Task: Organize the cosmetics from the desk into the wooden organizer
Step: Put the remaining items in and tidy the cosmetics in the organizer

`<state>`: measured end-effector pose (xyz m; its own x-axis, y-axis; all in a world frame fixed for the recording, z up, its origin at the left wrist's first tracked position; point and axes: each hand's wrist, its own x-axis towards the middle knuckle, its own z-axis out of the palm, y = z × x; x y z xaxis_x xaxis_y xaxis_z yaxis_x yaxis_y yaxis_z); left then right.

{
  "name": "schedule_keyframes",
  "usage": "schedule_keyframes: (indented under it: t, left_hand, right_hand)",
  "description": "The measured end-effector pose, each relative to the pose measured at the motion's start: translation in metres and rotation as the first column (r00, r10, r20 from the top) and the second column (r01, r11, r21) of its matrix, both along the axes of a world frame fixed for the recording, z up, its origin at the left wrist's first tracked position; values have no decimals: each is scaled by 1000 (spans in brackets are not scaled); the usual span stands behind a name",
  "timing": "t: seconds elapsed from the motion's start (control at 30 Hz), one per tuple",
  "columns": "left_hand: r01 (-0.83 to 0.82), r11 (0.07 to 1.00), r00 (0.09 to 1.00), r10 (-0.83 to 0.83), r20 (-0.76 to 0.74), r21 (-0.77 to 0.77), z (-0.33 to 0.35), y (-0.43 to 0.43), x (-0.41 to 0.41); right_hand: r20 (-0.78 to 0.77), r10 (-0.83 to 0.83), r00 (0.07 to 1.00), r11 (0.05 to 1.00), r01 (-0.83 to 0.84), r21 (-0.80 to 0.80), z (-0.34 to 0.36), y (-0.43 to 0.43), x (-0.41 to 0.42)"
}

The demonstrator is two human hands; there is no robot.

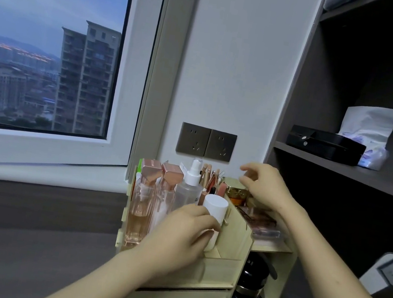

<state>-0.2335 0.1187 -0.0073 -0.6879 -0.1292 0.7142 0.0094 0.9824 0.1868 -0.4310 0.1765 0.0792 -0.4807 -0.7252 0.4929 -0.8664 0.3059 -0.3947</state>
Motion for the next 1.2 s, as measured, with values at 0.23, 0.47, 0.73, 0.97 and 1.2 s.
schedule_keyframes:
  t: [0.23, 0.47, 0.73, 0.97, 1.2]
  left_hand:
    - [-93, 985, 957, 129, -260, 147, 89, -15, 55]
    - [-320, 947, 936, 319, 148, -23, 146, -56, 11]
    - [-343, 938, 787, 316, 530, -51, 149, -94, -51]
    - [-406, 869, 417, 452, 789, -283, 137, -135, -95]
    - [-416, 882, 342, 377, 861, -221, 126, -133, -111]
  right_hand:
    - [6, 224, 975, 946, -219, 239, 6, -15, 16]
    - [-165, 248, 955, 934, -190, 304, 5, -49, 9]
    - [-132, 275, 952, 929, -228, 291, 3, -56, -6]
    - [-18, 286, 958, 948, -281, 146, 3, -51, -13]
    - [124, 292, 948, 950, -303, 77, -3, -56, -17]
